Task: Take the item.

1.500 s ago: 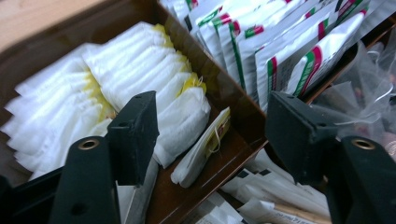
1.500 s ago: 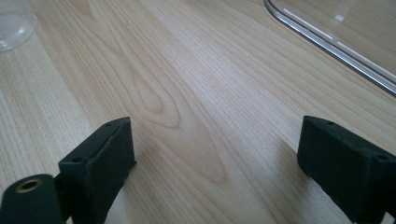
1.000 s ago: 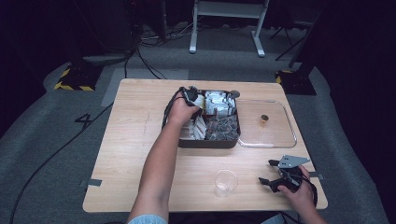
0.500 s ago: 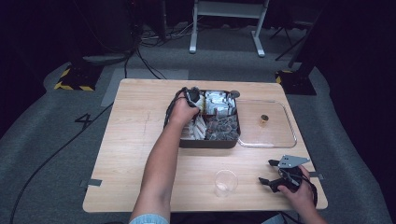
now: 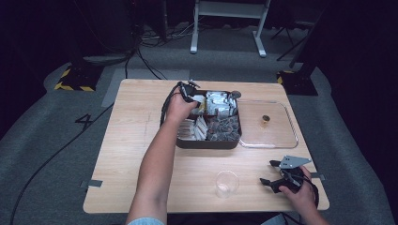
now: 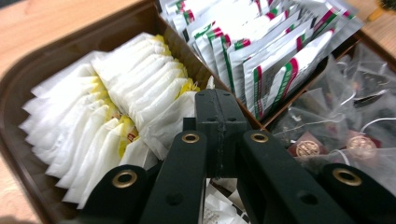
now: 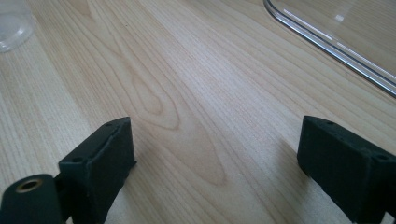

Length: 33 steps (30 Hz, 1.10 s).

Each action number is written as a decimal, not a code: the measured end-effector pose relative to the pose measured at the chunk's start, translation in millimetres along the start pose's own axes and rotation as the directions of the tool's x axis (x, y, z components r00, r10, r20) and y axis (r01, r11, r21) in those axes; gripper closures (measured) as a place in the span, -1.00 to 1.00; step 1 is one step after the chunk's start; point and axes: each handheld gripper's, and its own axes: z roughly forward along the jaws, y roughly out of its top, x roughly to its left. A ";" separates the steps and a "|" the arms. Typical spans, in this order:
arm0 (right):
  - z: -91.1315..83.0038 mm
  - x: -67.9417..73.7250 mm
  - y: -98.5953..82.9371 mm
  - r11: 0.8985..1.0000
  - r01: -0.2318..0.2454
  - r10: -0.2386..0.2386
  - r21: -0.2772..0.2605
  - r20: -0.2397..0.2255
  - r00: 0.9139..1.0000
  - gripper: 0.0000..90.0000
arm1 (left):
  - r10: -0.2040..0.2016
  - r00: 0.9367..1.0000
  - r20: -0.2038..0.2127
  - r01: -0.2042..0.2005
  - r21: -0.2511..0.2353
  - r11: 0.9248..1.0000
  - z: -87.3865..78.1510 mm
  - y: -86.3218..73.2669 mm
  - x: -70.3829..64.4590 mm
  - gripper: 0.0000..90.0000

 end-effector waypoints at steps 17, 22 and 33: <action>0.1 -0.1 0.1 1.000 0.000 0.000 0.000 -0.001 1.000 -0.75 | 0.049 0.996 0.074 -0.039 -0.127 0.991 -60.3 14.4 -6.0 1.00; 0.3 -0.3 0.1 1.000 0.002 -0.002 -0.001 -0.003 1.000 -0.75 | 0.102 0.992 0.081 -0.088 -0.159 0.983 -81.2 18.1 -17.9 1.00; 0.3 -0.4 0.2 1.000 0.002 -0.002 -0.001 -0.004 1.000 -0.75 | 0.188 0.974 0.129 -0.162 -0.190 0.968 -114.1 16.8 -46.9 1.00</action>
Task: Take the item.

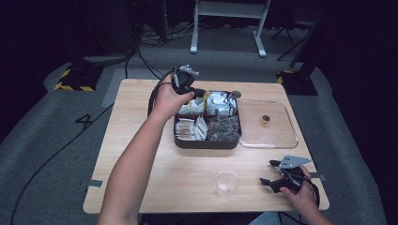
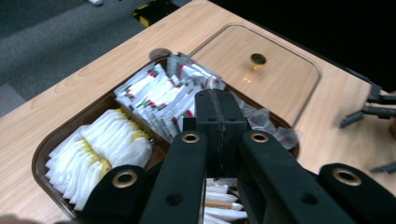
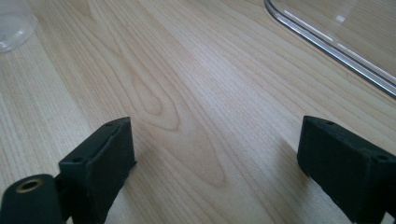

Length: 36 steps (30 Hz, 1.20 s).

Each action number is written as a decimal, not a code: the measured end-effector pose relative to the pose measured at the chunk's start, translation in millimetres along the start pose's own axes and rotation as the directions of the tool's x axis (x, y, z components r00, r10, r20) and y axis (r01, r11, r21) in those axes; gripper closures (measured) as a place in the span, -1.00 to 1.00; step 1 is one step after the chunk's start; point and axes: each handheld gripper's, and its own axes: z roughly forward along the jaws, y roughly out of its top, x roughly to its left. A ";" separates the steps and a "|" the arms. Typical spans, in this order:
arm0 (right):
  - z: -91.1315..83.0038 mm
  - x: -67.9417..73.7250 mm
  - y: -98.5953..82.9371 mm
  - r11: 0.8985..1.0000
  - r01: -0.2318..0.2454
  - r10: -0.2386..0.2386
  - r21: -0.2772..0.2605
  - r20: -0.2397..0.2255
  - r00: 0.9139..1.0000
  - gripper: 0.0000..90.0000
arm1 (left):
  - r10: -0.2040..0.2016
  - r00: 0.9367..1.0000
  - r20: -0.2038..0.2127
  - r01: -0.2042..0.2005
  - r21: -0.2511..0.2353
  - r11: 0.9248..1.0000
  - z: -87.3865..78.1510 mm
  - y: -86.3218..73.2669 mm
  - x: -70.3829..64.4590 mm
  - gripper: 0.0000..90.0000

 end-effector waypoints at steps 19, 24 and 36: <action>4.9 -0.3 4.7 1.000 -0.012 0.012 0.002 0.010 1.000 -0.75 | 0.123 0.984 0.126 -0.115 -0.071 0.991 -41.0 -26.9 -76.2 1.00; 5.7 0.2 5.5 1.000 -0.013 0.013 0.002 0.014 1.000 -0.75 | 0.131 0.981 0.142 -0.122 -0.071 0.990 -49.4 -41.6 -88.8 1.00; 5.7 0.5 5.4 1.000 -0.015 0.015 0.001 0.015 1.000 -0.75 | 0.216 0.955 0.205 -0.192 -0.132 0.972 -58.4 -74.3 -128.1 1.00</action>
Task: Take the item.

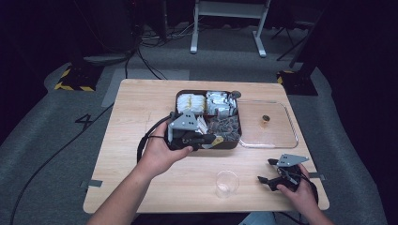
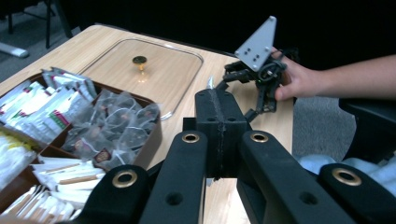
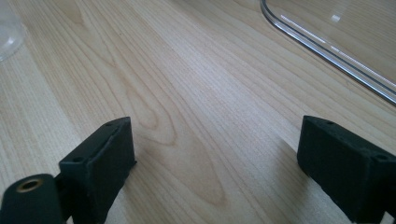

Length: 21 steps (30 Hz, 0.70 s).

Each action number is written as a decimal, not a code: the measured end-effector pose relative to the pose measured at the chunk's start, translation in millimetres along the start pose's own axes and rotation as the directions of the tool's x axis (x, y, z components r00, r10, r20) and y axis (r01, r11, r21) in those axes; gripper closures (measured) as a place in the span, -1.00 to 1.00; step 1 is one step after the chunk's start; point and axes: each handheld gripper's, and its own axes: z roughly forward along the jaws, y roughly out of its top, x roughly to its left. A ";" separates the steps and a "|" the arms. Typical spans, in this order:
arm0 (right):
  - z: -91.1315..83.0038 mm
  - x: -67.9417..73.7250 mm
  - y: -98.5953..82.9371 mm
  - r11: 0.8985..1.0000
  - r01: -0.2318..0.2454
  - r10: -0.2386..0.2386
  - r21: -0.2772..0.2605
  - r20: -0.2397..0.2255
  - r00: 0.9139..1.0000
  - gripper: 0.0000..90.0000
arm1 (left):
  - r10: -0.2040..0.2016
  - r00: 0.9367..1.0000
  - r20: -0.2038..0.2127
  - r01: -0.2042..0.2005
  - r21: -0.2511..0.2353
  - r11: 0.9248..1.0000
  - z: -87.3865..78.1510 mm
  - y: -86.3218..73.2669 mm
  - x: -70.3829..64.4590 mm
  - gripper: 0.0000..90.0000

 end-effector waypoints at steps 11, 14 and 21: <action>0.0 0.1 -0.1 1.000 0.000 0.000 -0.001 0.001 1.000 -0.75 | 0.032 0.996 0.088 -0.029 -0.039 0.999 25.8 -21.3 -30.1 1.00; 0.0 0.1 -0.1 1.000 0.000 0.000 -0.001 0.001 1.000 -0.75 | 0.037 0.994 0.101 -0.033 -0.034 0.999 31.7 -25.6 -33.4 1.00; -0.1 0.0 -0.1 1.000 0.000 0.000 0.000 0.001 1.000 -0.75 | 0.032 0.989 0.145 -0.030 -0.016 0.999 52.5 -43.7 -40.2 1.00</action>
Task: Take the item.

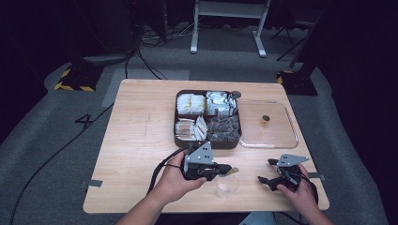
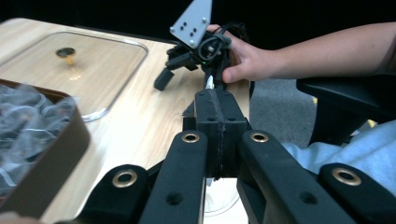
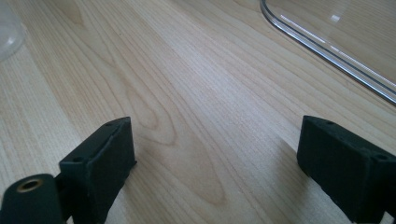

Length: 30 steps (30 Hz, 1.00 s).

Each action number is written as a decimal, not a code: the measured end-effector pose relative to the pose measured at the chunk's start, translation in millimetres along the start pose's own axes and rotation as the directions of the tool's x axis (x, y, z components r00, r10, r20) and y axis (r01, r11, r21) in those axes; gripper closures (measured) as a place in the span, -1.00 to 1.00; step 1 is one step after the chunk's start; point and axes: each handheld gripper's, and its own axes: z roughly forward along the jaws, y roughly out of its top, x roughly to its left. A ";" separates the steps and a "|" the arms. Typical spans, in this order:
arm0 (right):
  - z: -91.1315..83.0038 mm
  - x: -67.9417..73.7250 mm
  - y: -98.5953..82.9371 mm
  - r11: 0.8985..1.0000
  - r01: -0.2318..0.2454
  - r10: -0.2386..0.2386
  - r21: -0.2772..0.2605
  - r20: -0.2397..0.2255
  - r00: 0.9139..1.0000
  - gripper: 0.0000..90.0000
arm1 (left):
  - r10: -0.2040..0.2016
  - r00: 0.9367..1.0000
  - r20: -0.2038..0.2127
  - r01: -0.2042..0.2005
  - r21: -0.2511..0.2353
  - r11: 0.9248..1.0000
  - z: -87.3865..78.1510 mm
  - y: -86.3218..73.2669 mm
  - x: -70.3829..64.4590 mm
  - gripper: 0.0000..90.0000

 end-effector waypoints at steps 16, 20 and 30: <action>0.1 0.1 0.0 1.000 -0.001 0.001 -0.001 0.000 1.000 -0.75 | -0.026 1.000 0.017 0.026 0.026 0.999 28.3 -20.7 2.1 1.00; 0.1 0.1 0.0 1.000 -0.001 0.001 -0.001 0.000 1.000 -0.75 | -0.030 0.999 0.019 0.029 0.014 0.999 33.5 -25.4 2.2 1.00; 0.0 0.1 0.0 1.000 -0.001 0.001 0.000 0.000 1.000 -0.75 | -0.026 0.999 0.042 0.026 0.015 1.000 39.9 -30.7 2.1 1.00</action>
